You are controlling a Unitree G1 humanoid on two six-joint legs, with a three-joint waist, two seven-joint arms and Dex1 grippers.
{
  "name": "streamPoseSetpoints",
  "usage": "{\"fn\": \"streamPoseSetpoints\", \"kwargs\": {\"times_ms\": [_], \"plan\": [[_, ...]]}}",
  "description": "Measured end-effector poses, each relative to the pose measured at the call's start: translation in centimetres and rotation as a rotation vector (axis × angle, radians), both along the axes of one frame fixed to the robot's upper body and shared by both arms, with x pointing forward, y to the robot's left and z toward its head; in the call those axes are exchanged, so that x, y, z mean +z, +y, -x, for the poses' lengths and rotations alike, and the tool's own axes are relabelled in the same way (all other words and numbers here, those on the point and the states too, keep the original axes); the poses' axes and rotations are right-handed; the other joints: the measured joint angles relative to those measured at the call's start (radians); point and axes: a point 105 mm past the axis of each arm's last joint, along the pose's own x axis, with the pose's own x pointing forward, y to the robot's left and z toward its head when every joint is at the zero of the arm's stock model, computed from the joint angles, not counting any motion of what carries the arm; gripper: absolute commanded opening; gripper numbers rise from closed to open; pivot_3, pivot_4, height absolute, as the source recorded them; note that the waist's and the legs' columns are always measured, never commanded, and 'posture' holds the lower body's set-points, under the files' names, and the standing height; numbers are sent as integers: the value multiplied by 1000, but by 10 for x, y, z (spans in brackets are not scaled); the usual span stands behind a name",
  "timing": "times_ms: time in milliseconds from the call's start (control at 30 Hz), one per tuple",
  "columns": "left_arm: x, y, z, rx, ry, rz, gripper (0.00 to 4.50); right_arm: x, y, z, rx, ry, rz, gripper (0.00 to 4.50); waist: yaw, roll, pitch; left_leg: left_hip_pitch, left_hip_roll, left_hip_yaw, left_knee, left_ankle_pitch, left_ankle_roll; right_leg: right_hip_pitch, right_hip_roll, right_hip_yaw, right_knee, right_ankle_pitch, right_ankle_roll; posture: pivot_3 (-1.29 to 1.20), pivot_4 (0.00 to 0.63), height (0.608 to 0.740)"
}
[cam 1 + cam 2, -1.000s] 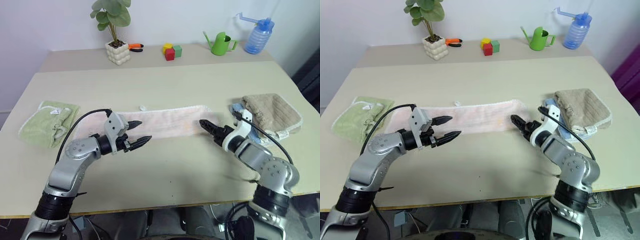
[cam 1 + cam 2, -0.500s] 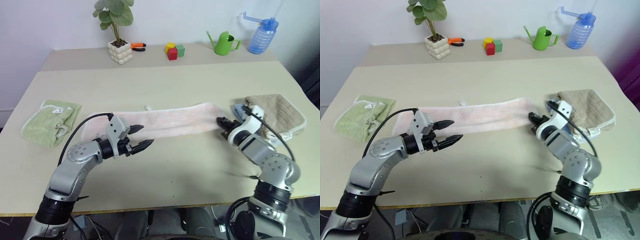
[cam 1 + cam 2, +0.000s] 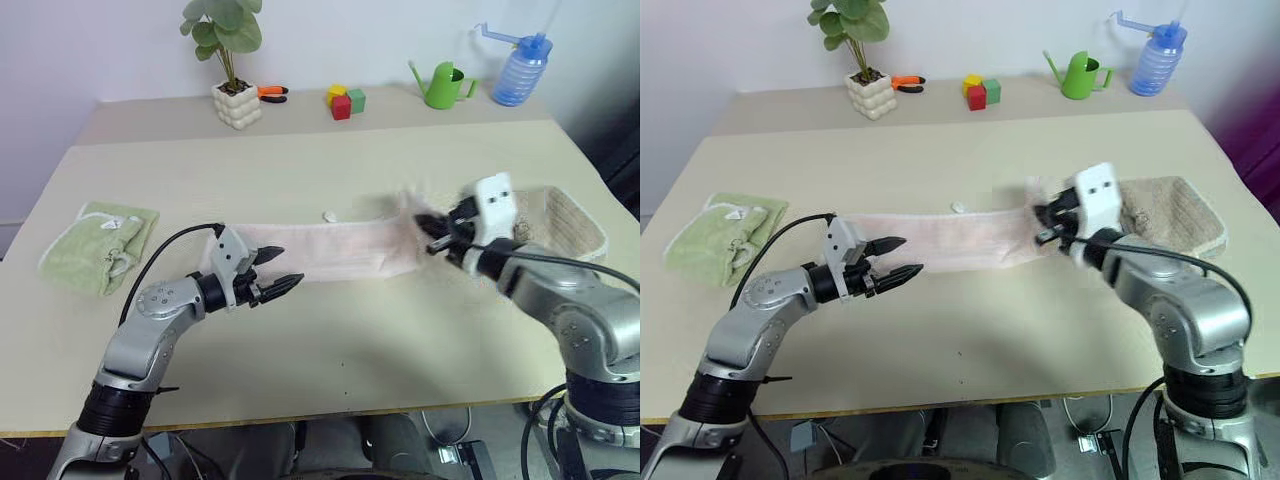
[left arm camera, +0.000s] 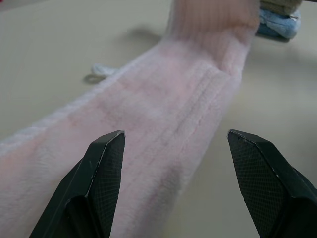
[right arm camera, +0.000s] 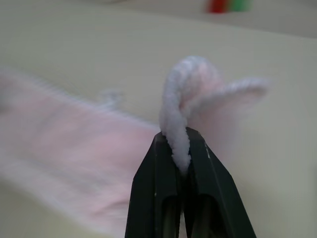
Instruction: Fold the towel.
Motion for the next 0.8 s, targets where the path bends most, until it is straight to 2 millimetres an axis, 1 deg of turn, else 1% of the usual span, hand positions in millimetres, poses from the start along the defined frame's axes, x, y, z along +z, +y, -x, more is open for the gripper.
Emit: {"fn": "streamPoseSetpoints", "kwargs": {"times_ms": [67, 167, 200, 300, 367, 467, 567, 600, 633, 667, 700, 767, 800], "plan": [[0, -1, 0, -1, 1, 5, 3352, -9, 16, 1, 62, 13, 52, 15, 3, 0, 0, 0, 0, 0, 0, 0, 0, 0, 0, 0, 0, 0, 0, 0, 150, 732], [-2, -1, 3, -1, 6, 5, 3352, -28, 38, -2, 123, 41, 116, 15, 3, -1, 0, 0, 0, 0, 1, 0, 0, 0, 0, 0, 0, 0, 0, 0, 150, 732], [-5, 0, 5, 5, 15, 5, 3352, -35, 47, -3, 148, 54, 118, 15, 3, -1, 0, 0, 0, 0, 0, 0, 0, 0, 0, 0, 0, 0, 0, 0, 150, 732], [-8, 2, 6, 25, 26, 7, 3352, -50, 65, -2, 197, 84, 126, 15, 4, -1, 0, -1, 0, 0, 0, 0, 0, -1, 0, 0, 0, 0, 0, 0, 150, 732], [-7, 3, 6, 35, 19, 8, 3352, -52, 72, -4, 211, 82, 127, 15, 5, -1, 0, -1, 0, 0, 1, 0, 0, -1, 0, 0, 0, 0, 0, 0, 150, 732], [-6, 3, 9, 41, 12, 10, 3352, -51, 77, -9, 217, 66, 127, 15, 4, -1, 0, 0, 0, -1, 1, 0, 0, -1, 0, 0, 0, 0, 0, 0, 150, 732], [-8, 3, 10, 47, 22, 11, 3352, -54, 81, -10, 221, 81, 108, 969, 4, -1, 0, 0, 0, -1, 0, 0, 0, -1, 0, 0, 0, 0, 0, 0, 150, 732], [-8, 3, 10, 47, 22, 13, 3352, -55, 82, -10, 231, 85, 101, 1505, 4, -1, 0, 0, 0, -1, 1, 0, 0, -1, 0, 0, 0, 0, 0, 0, 150, 732], [-7, 3, 10, 48, 21, 13, 3352, -54, 84, -8, 251, 88, 96, 1909, 5, -1, 0, -1, 0, -1, 1, 0, 0, -1, 0, 0, 0, 0, 0, 0, 150, 732], [-7, 4, 10, 49, 21, 13, 3352, -52, 85, -5, 268, 86, 91, 2421, 5, -1, 0, -1, 0, -1, 1, 0, 0, -1, 0, 0, 0, 0, 0, 0, 150, 732], [-7, 5, 10, 53, 19, 14, 3352, -48, 85, -1, 294, 75, 84, 2965, 5, -1, 0, -1, 0, -1, 1, 0, 0, -1, 0, 0, 0, 0, 0, 0, 150, 732], [-5, 8, 9, 66, 13, 14, 3352, -38, 82, 7, 338, 40, 72, 3813, 6, -1, 0, -1, 0, -1, 1, 0, 0, -1, 0, 0, 0, 0, 0, 0, 150, 732], [-4, 10, 8, 75, 10, 15, 3352, -34, 78, 10, 349, 26, 73, 3813, 6, -1, 0, -1, 0, -1, 1, 0, 0, 0, 0, 0, 0, 0, 0, 0, 150, 732]]}}
